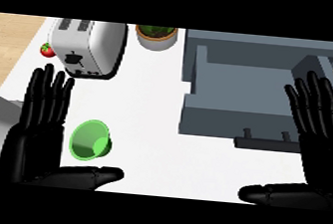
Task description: Pick up the cup, place it into the drawer and close the drawer
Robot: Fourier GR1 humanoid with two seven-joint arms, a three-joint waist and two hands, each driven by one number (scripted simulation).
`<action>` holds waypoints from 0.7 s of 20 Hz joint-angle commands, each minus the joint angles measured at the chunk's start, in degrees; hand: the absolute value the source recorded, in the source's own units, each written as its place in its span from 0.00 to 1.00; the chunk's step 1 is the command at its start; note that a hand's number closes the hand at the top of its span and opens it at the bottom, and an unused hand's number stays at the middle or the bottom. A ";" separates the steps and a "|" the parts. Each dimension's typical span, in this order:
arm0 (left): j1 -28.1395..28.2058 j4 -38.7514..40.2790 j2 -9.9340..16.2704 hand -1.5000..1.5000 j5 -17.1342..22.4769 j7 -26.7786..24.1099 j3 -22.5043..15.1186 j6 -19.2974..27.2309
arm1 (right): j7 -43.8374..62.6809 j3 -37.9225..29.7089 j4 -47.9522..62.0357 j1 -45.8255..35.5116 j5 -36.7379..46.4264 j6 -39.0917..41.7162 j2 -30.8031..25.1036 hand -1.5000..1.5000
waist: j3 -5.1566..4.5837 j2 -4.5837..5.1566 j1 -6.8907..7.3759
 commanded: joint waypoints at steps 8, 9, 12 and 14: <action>1.29 4.87 0.53 0.00 1.75 -0.90 3.02 0.50 | 3.50 -1.20 -1.29 -3.79 0.14 -1.81 0.32 0.00 | -0.01 0.01 -0.01; 4.31 5.77 0.80 0.00 1.89 -3.40 1.74 -0.94 | -1.40 -3.57 1.27 -0.48 -1.42 1.99 -1.65 0.00 | 0.00 0.01 -0.01; 10.74 5.34 0.50 0.00 2.01 -7.95 0.11 -0.86 | 1.26 -3.16 -1.12 -0.68 -1.57 0.77 -1.04 0.00 | -0.01 -0.03 0.09; 6.67 9.01 -0.31 0.00 1.75 -6.50 1.58 0.08 | 3.19 -2.36 1.61 -5.28 0.06 -0.65 -0.80 0.00 | -0.01 0.02 0.10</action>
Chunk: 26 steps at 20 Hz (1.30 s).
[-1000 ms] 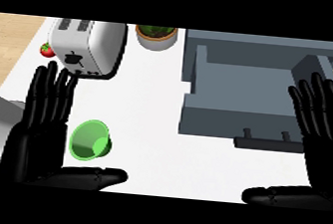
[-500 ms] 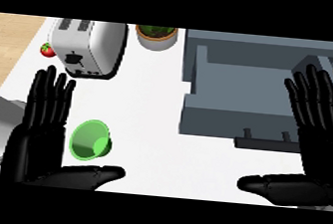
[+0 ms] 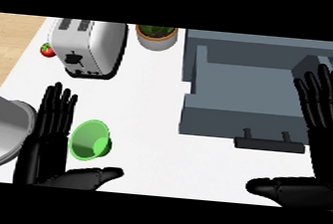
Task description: Pick up the cup, place it into the drawer and close the drawer
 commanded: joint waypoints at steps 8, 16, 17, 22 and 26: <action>1.14 14.76 0.74 0.00 4.14 -10.87 7.59 -3.28 | 2.66 -0.31 -2.46 0.23 -1.63 0.92 -0.39 0.00 | -0.02 0.03 -0.09; 2.27 14.43 3.75 0.00 7.01 -10.87 10.95 -6.98 | 1.27 -2.29 1.35 -1.65 -3.08 2.54 -1.11 0.00 | 0.00 0.02 0.05; -0.52 25.63 1.95 0.00 6.81 -18.03 11.24 -8.13 | 1.27 -1.17 -3.27 2.97 -2.61 2.82 -0.81 0.00 | -0.02 0.03 -0.28; 2.67 25.65 -0.13 0.00 4.54 -20.64 9.42 -6.93 | 1.54 -4.07 3.23 -3.82 -2.98 2.00 -1.61 0.00 | 0.00 0.04 0.08; -1.26 38.17 2.12 0.00 7.74 -27.51 14.99 -11.55 | 0.49 1.70 -2.23 2.06 0.55 0.70 1.97 0.00 | -0.02 0.03 -0.15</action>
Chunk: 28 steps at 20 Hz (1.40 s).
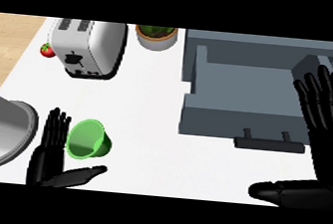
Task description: Pick up the cup, place it into the drawer and close the drawer
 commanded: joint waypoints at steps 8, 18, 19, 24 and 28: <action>-5.43 16.11 -0.03 0.00 1.63 -11.11 5.03 -2.59 | 4.72 0.73 -3.05 -0.79 -0.25 0.18 -0.69 0.00 | -0.07 0.02 -0.06; -7.31 24.84 1.87 0.00 1.24 -15.49 6.09 -6.23 | 2.33 -3.22 2.41 -4.86 -1.98 0.31 -1.10 0.00 | -0.06 0.06 0.06; -12.62 31.05 1.69 0.00 0.97 -17.17 7.47 -4.93 | 3.49 1.70 -5.03 2.14 0.68 -0.77 1.39 0.00 | -0.07 0.04 -0.22; -16.65 37.50 2.30 0.00 2.19 -20.56 9.06 -7.14 | 3.11 -1.85 -2.60 -0.38 -3.03 2.16 -1.26 0.00 | -0.07 0.06 -0.23; -15.35 33.15 1.55 0.00 3.29 -18.08 8.00 -7.81 | 7.26 -1.10 -4.06 -3.41 -2.09 -0.45 -0.80 0.00 | -0.06 0.03 -0.07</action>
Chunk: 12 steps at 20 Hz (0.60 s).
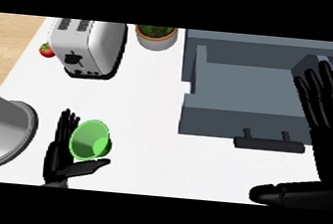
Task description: Pick up the cup, place it into the drawer and close the drawer
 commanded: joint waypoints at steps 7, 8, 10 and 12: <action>-6.12 10.42 -0.49 0.00 2.61 -4.64 2.03 -3.53 | -1.33 0.61 0.25 1.33 0.09 0.99 0.28 0.00 | -0.01 0.02 -0.05; -6.89 13.78 0.64 0.00 2.50 -7.66 2.67 -5.90 | -3.39 2.02 0.68 2.79 2.72 0.27 1.43 0.00 | -0.02 0.04 -0.12; -4.40 7.47 -0.98 0.00 3.70 -3.22 1.03 -6.68 | -0.15 2.87 -0.83 1.50 2.77 -1.02 1.70 0.00 | 0.00 -0.02 0.06; -4.44 8.82 -2.05 0.00 2.92 -4.69 -0.21 -7.95 | -0.34 1.60 -1.03 2.22 1.74 -0.68 1.30 0.00 | 0.00 -0.02 -0.04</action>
